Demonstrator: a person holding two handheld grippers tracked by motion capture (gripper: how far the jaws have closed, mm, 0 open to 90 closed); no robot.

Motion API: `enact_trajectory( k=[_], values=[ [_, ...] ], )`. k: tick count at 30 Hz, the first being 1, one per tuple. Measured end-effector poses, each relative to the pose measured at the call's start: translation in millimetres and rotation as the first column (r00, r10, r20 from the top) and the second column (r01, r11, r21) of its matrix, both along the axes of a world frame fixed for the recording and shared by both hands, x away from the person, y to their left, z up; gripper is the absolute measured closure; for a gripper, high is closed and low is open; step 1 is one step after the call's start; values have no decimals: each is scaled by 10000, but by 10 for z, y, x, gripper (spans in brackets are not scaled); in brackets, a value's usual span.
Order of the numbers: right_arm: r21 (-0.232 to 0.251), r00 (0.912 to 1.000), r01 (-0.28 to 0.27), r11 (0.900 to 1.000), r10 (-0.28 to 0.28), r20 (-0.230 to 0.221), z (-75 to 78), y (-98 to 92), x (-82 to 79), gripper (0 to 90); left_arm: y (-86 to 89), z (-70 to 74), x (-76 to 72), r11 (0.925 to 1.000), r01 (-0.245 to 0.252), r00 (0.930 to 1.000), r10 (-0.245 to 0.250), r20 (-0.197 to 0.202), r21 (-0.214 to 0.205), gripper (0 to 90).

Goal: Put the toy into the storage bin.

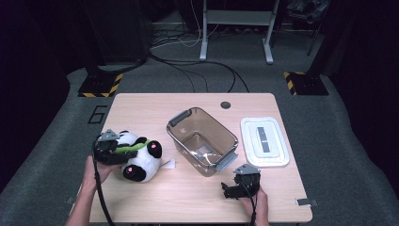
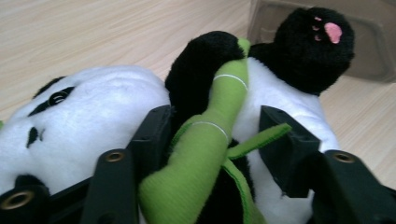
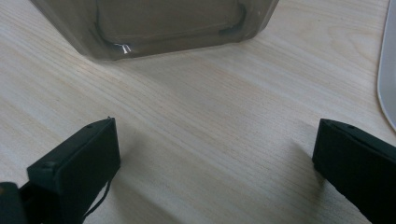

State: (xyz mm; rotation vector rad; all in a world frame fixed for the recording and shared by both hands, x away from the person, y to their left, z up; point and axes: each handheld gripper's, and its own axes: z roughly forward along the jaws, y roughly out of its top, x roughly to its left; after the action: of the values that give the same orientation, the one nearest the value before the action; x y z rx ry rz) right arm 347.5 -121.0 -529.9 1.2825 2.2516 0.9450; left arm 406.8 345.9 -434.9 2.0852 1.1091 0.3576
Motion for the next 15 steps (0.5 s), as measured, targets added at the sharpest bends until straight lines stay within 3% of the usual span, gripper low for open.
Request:
enact_trajectory(
  k=[5, 11, 15],
  values=[
    [-2, 10000, -4, 10000, 4, 0, 0, 0, 0, 0, -19, -49, -6, 9997, -85, 9994, 77, -344, -239, 630],
    [1, 10000, 1, 10000, -1, 2, 0, 0, 0, 0, -17, -82, -74, 9988, -216, 9998, 216, -15, -435, 719],
    [2, 10000, 0, 10000, 0, 1, 0, 0, 0, 1, -13, -38, -110, 9999, -33, 9995, 38, 326, -129, 734]
  ],
)
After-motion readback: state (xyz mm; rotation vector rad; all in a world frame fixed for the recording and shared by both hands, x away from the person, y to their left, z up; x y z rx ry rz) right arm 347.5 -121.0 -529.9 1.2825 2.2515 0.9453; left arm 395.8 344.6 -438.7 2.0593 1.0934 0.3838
